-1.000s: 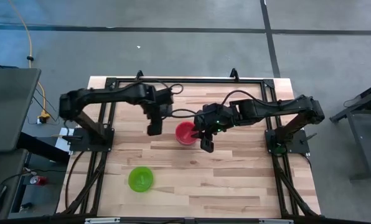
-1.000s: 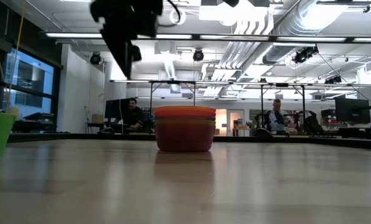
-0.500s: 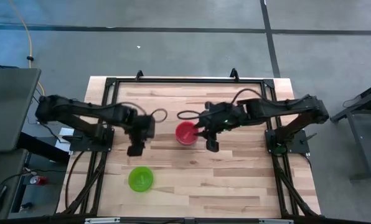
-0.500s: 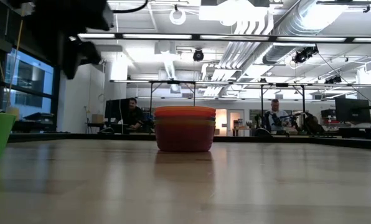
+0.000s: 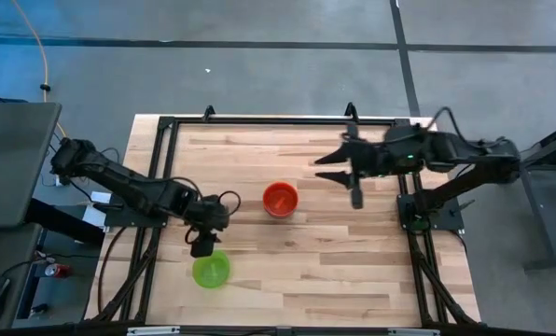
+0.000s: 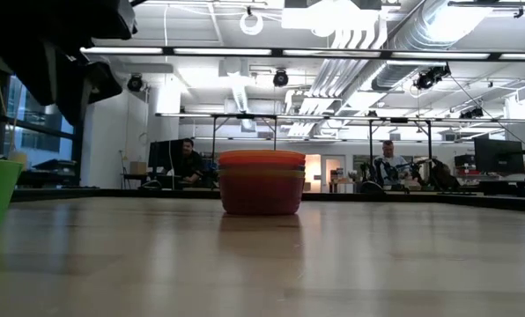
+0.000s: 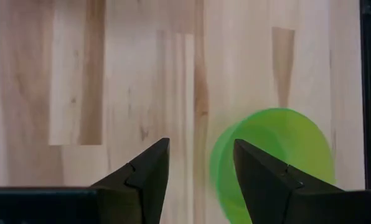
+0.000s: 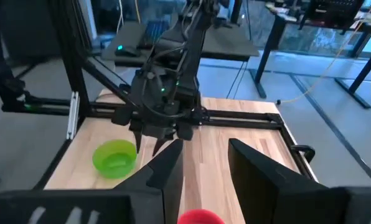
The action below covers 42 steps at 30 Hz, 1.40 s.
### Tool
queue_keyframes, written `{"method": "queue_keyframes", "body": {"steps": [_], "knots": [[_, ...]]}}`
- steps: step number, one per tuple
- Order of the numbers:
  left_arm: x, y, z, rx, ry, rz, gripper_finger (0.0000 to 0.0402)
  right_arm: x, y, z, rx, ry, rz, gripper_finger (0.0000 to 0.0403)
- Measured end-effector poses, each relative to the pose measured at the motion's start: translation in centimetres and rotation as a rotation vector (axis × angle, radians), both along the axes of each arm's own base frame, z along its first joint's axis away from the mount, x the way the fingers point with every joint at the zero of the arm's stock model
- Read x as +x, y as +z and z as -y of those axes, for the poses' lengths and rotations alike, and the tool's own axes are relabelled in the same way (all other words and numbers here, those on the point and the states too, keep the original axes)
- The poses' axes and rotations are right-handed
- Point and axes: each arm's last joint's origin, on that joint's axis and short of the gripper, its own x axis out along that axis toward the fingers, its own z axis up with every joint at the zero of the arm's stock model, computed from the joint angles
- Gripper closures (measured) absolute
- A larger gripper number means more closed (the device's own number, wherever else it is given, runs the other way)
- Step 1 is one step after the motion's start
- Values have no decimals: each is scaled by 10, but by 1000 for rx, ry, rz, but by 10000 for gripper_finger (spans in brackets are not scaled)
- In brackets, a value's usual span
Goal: Nest bowls inside each other
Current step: Stack the green bowl on top of the orange bowl
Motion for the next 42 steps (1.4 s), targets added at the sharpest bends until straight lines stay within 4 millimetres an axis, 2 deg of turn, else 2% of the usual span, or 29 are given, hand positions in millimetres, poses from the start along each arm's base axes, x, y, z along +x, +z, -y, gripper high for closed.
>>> {"method": "queue_keyframes", "body": {"steps": [5,13,18,23,26,38,42], "knots": [[-3,-3,11,13,1,6,234,-36,-19,7,92,-61,115,283],[-9,-4,24,54,-27,-5,234,-80,-64,13,232,-62,352,283],[-13,-6,31,105,-40,-19,234,-96,-95,14,252,-45,425,283],[-15,-11,35,136,-46,-52,234,-102,-129,15,300,-48,428,283],[-12,-19,39,149,-58,-90,234,-103,-142,15,330,-57,434,283],[3,-49,48,151,-54,-186,234,-109,-142,17,334,-72,492,283],[6,-52,49,148,-45,-184,253,-108,-142,17,336,-72,493,283]]}}
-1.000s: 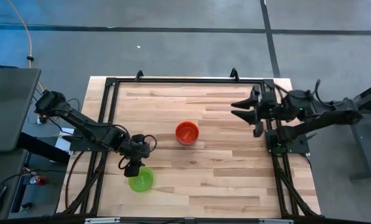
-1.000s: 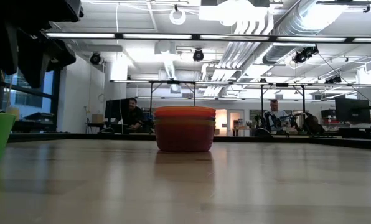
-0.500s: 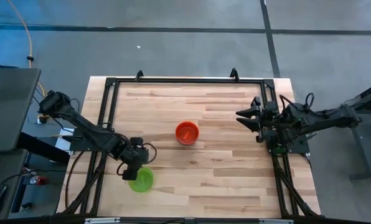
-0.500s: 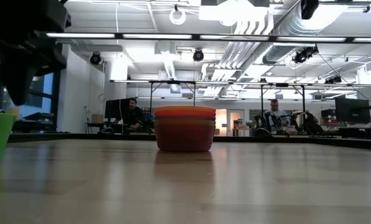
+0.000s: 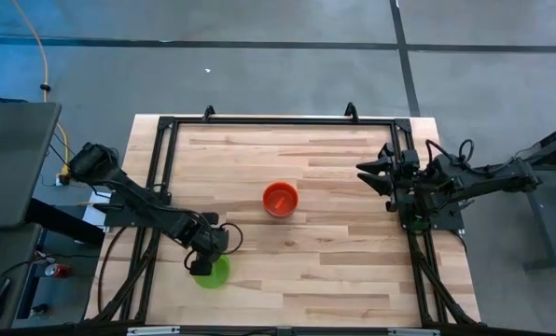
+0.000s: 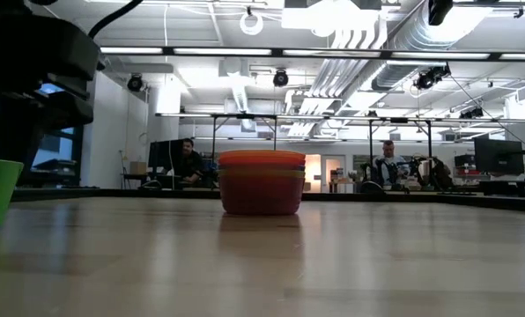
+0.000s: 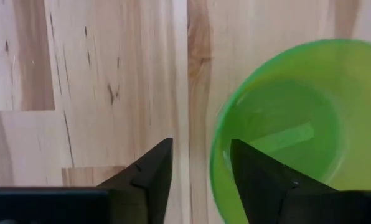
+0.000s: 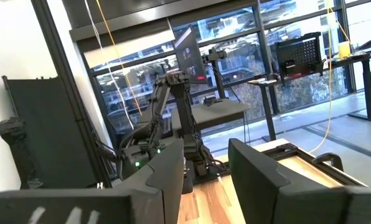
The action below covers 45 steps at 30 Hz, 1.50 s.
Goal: Nest bowls inside each other
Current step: Stack the green bowl on top of the orange bowl
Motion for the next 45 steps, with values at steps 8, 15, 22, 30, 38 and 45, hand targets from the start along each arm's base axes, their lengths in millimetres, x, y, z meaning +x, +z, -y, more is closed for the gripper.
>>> {"method": "queue_keyframes", "body": {"steps": [8,15,22,30,38,45], "knots": [[2,-2,0,-6,14,0,364,0,0,0,8,-7,3,283],[3,-1,-4,-30,42,-5,395,0,0,0,10,-6,2,283],[15,4,-23,-80,101,-8,400,0,0,0,9,-6,-3,283],[45,33,-66,-93,191,109,401,1,-3,0,4,-7,-35,283],[71,83,-117,-59,266,288,401,1,-6,0,13,-5,-58,283],[81,109,-176,-54,499,387,401,2,-7,0,10,-5,-70,283]]}}
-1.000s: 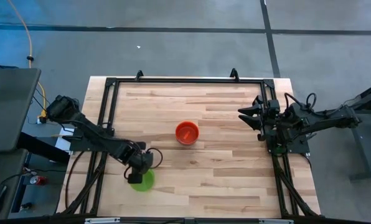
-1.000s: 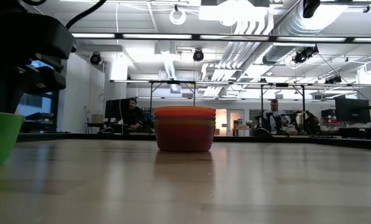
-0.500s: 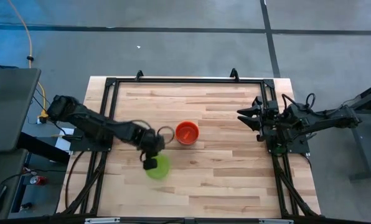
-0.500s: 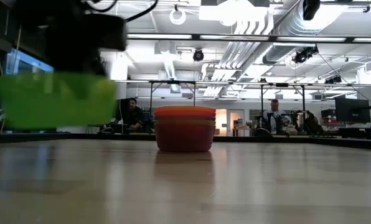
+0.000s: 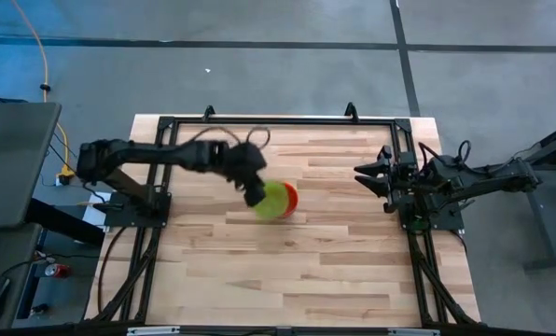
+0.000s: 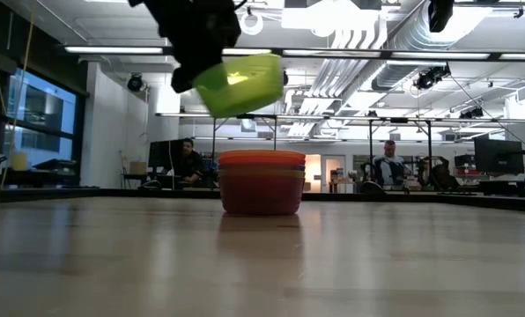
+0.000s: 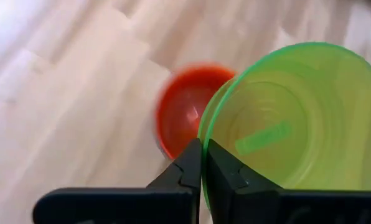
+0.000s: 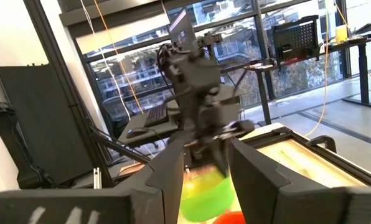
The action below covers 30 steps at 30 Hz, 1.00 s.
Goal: Nest bowls inside each other
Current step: Stack the green bowl on top of the orange bowl
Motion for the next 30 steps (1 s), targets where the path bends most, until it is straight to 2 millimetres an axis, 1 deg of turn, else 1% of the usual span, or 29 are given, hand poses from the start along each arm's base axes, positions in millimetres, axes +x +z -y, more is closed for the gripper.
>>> {"method": "queue_keyframes", "body": {"steps": [4,8,15,17,21,25,30], "knots": [[8,6,-23,-19,68,24,401,0,0,0,1,0,-3,283],[20,3,-36,-77,86,21,402,0,-1,0,1,0,-7,283],[44,-15,-43,-132,79,-109,401,0,-2,0,6,1,-21,283],[51,-20,-46,-135,69,-122,401,0,-3,0,6,1,-27,283],[60,-22,-49,-140,56,-144,401,0,-3,0,16,3,-34,283],[62,-25,-50,-139,47,-181,401,1,-5,0,23,4,-44,283],[59,-27,-49,-123,48,-221,401,1,-5,0,22,4,-48,283]]}}
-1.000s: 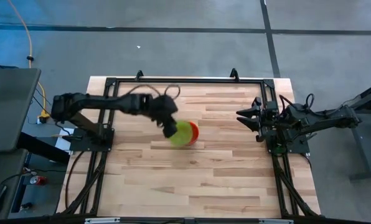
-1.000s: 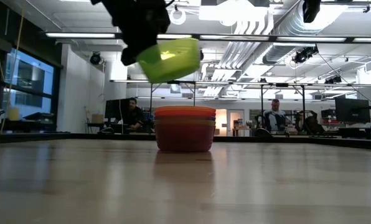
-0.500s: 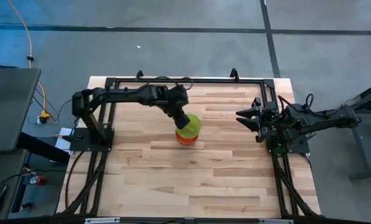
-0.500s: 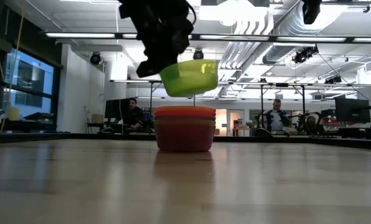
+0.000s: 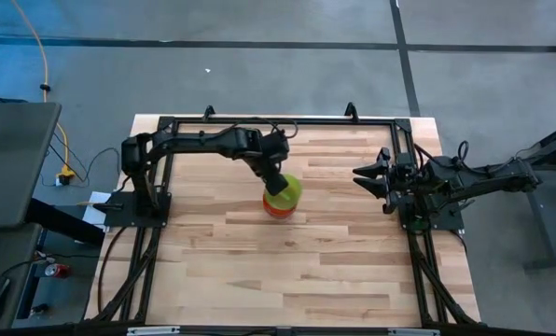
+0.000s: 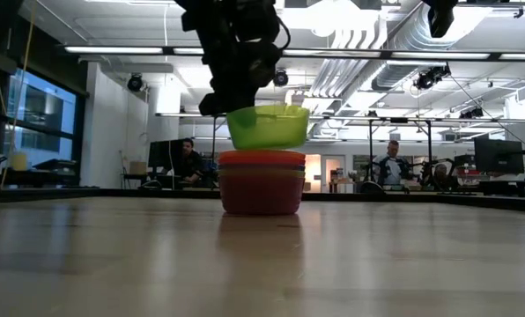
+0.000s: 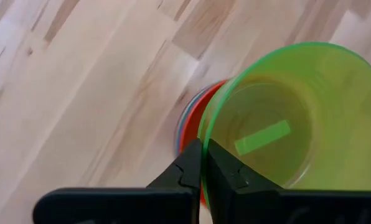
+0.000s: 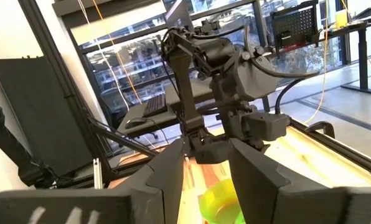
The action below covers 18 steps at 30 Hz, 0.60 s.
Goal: Nest bowls inside each other
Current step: Stack the green bowl on top of the orange bowl
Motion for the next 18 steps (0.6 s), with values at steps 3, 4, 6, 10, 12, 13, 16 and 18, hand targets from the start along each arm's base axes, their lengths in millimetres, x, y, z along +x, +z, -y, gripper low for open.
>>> {"method": "queue_keyframes", "body": {"steps": [3,4,6,10,12,13,16,18], "knots": [[-1,-1,0,14,0,-19,401,0,0,0,-4,0,-1,283],[-2,-1,0,15,-3,-22,401,0,0,0,-7,0,-1,283],[-2,-1,0,18,-6,-23,401,0,0,0,-10,-1,-2,283],[0,-3,-1,19,-5,-27,401,0,0,0,-12,-1,-3,283],[0,-6,-1,14,-6,-41,401,0,0,0,-13,-1,-5,283],[1,-7,0,15,-10,-39,401,0,0,0,-12,-1,-5,283],[3,-11,1,15,-20,-45,401,0,0,0,-10,-1,-5,283],[5,-14,1,12,-22,-52,401,0,0,0,-10,-1,-5,283]]}}
